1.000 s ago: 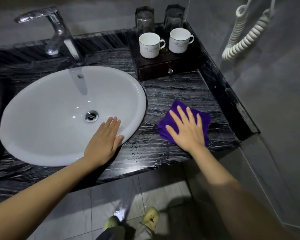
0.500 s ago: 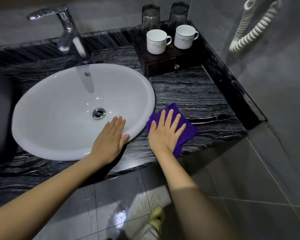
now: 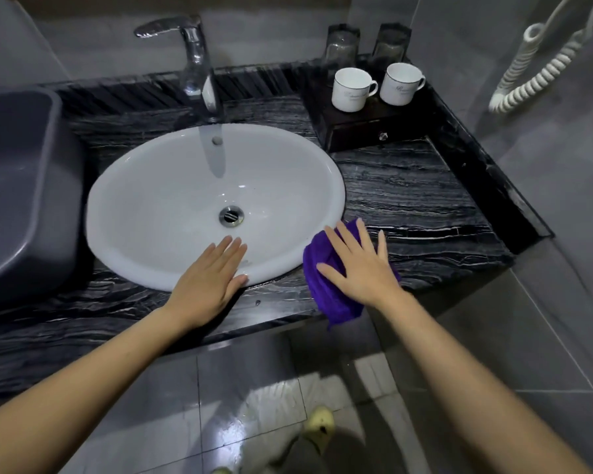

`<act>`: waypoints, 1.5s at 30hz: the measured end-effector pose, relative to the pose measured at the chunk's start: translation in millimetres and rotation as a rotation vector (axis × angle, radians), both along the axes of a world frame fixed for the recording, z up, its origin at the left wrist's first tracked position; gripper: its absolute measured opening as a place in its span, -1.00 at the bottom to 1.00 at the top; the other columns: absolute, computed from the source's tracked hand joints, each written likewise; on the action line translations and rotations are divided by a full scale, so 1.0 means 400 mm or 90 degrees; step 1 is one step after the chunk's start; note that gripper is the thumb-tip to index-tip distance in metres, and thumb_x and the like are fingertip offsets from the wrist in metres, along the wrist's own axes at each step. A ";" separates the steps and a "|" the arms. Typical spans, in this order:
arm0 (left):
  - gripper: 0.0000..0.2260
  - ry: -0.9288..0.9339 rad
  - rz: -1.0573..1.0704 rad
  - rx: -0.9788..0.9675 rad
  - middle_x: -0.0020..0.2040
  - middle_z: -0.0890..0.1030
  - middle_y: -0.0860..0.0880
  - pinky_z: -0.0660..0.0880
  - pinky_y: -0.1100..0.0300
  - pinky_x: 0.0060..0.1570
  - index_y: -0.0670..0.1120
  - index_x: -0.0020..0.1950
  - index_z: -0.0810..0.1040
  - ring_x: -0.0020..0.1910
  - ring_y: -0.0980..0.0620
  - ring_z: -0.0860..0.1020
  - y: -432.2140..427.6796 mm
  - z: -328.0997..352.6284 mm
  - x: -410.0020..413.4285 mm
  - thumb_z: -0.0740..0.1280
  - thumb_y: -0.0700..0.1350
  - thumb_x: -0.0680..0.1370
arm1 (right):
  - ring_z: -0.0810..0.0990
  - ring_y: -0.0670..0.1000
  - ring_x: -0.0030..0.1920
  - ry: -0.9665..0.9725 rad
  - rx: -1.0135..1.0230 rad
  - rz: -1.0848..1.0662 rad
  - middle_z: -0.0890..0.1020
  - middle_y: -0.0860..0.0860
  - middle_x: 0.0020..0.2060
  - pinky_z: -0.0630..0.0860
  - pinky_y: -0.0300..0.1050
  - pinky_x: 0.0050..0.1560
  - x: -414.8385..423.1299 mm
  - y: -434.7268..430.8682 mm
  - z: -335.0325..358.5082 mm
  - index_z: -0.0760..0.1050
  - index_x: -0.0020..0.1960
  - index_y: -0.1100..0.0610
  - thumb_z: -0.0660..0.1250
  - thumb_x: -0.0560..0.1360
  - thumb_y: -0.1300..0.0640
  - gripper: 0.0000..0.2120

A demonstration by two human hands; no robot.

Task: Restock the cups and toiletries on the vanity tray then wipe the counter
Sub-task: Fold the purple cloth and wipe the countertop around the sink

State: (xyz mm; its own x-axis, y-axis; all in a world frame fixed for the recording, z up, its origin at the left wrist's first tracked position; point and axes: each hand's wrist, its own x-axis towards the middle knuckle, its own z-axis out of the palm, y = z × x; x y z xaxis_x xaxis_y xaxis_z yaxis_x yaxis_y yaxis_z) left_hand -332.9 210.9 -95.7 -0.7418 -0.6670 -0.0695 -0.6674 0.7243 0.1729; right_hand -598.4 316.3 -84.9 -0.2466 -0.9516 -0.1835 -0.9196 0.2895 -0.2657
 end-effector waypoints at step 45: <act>-0.62 0.239 -0.074 0.008 0.28 0.53 -0.15 0.29 0.16 0.34 -0.15 0.32 0.43 0.28 -0.08 0.46 0.037 0.037 0.302 0.19 -0.05 0.54 | -0.10 0.16 0.56 -0.131 -0.030 -0.063 0.01 0.11 0.57 -0.17 0.14 0.53 0.743 0.010 -0.017 0.02 0.55 0.14 0.11 0.56 0.00 -0.38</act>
State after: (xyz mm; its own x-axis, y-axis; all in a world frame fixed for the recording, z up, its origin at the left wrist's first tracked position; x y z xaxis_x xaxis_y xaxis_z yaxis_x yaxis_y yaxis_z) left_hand -212.1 225.7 -80.9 -0.7876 -0.5780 0.2134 -0.4703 0.7877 0.3979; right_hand -301.3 320.2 -91.9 -0.3008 -0.9334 -0.1955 -0.8124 0.3582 -0.4600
